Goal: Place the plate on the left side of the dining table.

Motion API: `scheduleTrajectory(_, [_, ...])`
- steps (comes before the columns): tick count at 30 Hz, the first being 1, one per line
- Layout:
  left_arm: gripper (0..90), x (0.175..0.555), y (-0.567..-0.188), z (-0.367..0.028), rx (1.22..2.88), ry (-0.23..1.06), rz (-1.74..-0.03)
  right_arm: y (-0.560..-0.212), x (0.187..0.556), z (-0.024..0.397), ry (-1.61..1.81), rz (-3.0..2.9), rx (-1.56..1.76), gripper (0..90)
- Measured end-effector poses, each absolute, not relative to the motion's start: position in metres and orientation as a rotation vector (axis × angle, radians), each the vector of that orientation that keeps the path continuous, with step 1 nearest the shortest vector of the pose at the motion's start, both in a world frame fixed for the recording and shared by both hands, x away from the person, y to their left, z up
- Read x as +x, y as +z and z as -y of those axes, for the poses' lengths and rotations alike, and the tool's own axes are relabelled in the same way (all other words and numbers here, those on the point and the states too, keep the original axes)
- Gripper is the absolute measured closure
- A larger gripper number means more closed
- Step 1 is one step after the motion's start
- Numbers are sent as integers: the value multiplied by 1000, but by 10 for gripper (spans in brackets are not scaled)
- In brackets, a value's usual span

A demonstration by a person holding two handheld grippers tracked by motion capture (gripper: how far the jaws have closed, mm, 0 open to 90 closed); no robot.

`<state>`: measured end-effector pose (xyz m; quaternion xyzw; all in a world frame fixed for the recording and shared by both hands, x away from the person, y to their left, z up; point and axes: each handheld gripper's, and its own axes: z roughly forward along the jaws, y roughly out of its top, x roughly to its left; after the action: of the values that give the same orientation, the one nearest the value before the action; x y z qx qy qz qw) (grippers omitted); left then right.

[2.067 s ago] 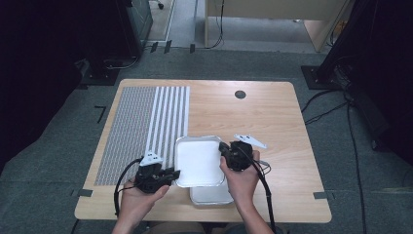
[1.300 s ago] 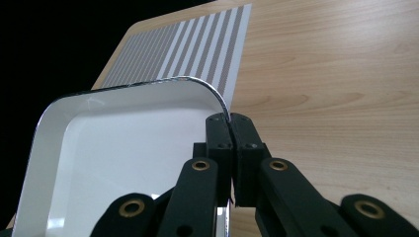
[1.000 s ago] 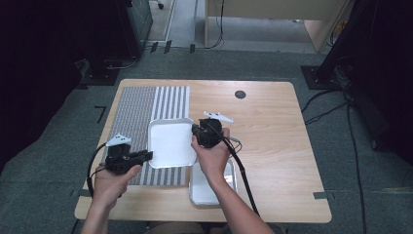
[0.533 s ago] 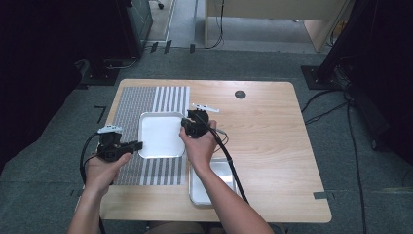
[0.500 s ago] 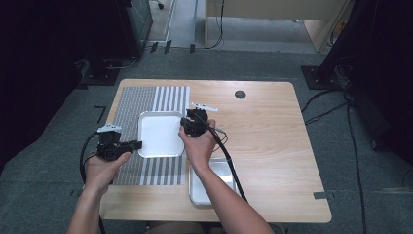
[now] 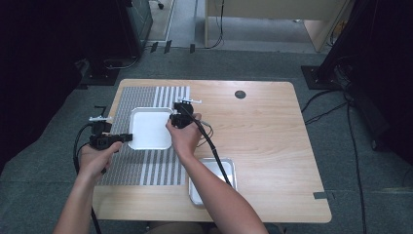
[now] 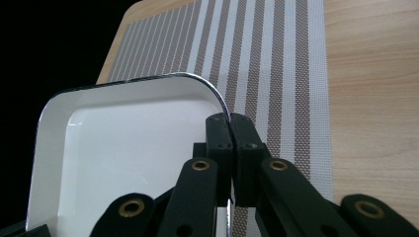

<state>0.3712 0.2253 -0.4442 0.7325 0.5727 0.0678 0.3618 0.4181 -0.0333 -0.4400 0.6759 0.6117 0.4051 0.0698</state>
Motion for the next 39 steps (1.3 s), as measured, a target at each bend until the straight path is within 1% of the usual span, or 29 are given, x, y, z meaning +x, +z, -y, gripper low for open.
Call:
scheduleTrajectory(10, [839,406,-465,-234,1886,168,-1564,-469,449,12,1138,-1806,2151,885])
scheduleTrajectory(22, [854,432,-482,-238,1883,199,-1627,-495,469,4,1135,-1760,2239,886])
scheduleTrajectory(27, [853,437,-487,-238,1844,188,-1642,-501,474,4,1120,-1745,2240,888])
scheduleTrajectory(35, [849,438,-491,-237,1838,188,-1661,-505,476,4,1121,-1759,2231,885])
scheduleTrajectory(38, [845,438,-491,-237,1850,201,-1661,-507,476,4,1135,-1768,2241,870])
scheduleTrajectory(39, [842,438,-491,-237,1849,202,-1662,-507,476,5,1150,-1775,2247,853])
